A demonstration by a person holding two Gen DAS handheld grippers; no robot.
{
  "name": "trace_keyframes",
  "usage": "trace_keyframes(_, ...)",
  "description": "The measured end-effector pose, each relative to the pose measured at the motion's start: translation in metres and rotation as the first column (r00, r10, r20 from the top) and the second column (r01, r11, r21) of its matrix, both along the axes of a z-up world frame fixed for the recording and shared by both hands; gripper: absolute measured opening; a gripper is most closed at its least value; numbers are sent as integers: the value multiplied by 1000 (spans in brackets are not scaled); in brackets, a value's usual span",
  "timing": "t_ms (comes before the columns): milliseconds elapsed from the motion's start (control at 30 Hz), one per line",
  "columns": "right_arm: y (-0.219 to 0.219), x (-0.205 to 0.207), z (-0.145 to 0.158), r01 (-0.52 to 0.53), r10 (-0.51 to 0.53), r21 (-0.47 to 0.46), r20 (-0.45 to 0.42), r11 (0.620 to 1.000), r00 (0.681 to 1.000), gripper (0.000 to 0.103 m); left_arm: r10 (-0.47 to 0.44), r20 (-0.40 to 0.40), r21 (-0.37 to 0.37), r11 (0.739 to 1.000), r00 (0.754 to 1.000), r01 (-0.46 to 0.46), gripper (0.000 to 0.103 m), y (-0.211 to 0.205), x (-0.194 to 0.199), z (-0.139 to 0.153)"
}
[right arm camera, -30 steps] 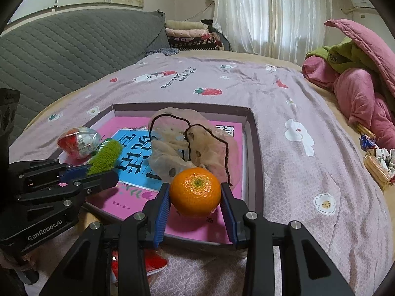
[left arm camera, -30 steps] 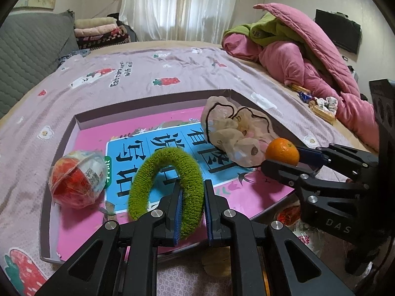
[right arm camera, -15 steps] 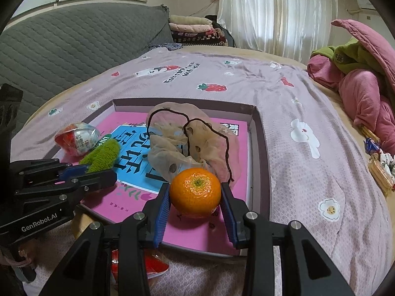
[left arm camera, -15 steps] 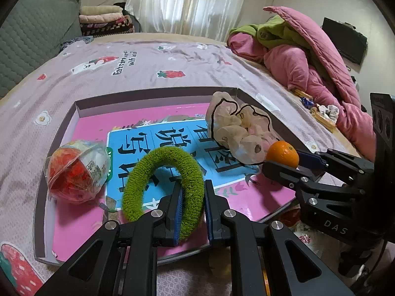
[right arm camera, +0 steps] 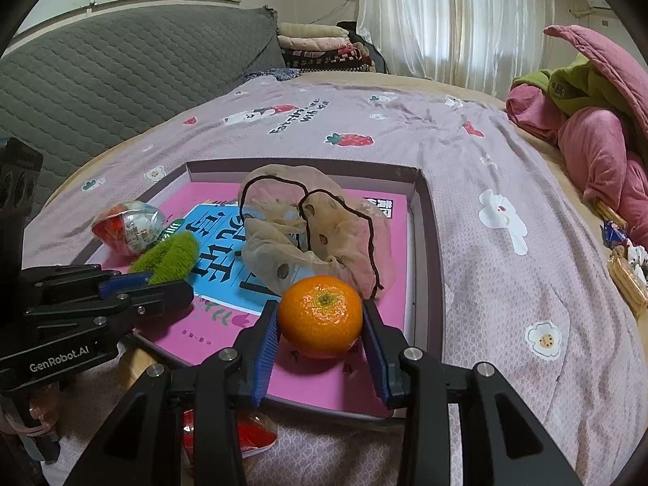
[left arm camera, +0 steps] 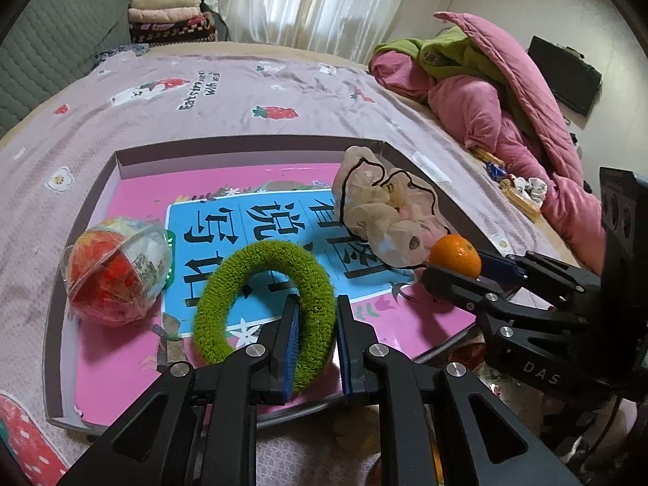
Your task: Organize objects
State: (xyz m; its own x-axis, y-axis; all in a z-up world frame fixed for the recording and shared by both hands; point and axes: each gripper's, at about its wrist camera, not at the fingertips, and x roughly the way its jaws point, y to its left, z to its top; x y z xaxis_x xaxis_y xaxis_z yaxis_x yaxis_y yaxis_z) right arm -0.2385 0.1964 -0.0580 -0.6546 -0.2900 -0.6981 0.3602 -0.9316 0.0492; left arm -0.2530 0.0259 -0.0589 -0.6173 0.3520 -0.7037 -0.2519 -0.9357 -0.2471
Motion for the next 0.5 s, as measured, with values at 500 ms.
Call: trace_keyframes(500, 2, 3, 3, 9, -9, 6, -11, 1000, 1000, 40, 3, -31, -1, 1000, 1000, -3, 20, -2, 4, 7)
